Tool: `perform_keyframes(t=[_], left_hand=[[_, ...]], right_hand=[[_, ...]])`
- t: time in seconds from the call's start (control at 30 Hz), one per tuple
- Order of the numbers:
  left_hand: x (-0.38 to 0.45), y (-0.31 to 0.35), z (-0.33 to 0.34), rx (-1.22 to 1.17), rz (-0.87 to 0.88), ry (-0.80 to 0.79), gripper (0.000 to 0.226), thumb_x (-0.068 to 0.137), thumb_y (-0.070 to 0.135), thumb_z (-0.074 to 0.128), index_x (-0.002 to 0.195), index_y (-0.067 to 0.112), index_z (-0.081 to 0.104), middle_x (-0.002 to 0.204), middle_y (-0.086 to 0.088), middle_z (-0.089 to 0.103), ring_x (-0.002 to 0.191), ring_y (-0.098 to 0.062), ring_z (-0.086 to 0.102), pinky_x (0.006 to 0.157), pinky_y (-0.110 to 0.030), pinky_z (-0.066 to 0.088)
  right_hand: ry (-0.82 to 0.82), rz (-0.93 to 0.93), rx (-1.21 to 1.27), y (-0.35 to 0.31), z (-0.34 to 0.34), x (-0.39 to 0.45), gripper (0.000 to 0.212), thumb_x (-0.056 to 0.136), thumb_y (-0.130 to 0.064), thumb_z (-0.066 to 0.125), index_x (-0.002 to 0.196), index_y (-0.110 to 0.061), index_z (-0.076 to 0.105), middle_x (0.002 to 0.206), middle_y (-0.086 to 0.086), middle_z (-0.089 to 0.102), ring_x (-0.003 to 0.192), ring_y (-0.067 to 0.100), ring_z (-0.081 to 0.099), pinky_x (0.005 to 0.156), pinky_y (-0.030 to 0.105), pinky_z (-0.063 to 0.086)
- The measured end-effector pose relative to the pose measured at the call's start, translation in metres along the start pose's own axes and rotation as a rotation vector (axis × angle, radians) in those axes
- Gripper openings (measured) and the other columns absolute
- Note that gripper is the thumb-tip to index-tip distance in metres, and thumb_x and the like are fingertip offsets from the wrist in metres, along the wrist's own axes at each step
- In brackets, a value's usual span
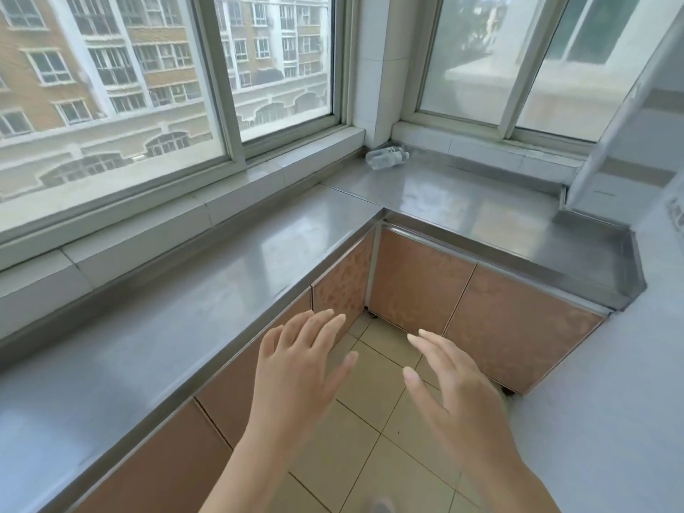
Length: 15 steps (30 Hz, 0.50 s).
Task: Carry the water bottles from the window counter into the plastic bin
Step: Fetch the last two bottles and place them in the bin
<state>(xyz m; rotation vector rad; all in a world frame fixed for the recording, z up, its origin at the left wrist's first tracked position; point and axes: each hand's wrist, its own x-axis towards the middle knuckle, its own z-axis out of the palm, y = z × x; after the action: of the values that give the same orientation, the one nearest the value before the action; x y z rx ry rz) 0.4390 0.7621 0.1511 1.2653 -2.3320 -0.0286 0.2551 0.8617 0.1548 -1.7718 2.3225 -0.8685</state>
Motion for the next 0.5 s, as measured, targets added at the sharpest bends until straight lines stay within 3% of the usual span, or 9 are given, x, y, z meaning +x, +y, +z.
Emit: perform_keyframes(t=[0.5], left_hand=[[0.231,0.009,0.118,-0.017,-0.060,-0.031,0.051,0.090,0.055,0.044,0.128,0.028,0.066,0.130,0.013,0.065,0.124,-0.014,0.058,0.102,-0.038,0.039]], right_hand=[[-0.055,-0.010,-0.013,0.116,0.010,0.242,0.043,0.092,-0.044,0.048,0.135,-0.037,0.050,0.141,-0.024,0.044,0.127,-0.006,0.035,0.093,0.017,0.031]])
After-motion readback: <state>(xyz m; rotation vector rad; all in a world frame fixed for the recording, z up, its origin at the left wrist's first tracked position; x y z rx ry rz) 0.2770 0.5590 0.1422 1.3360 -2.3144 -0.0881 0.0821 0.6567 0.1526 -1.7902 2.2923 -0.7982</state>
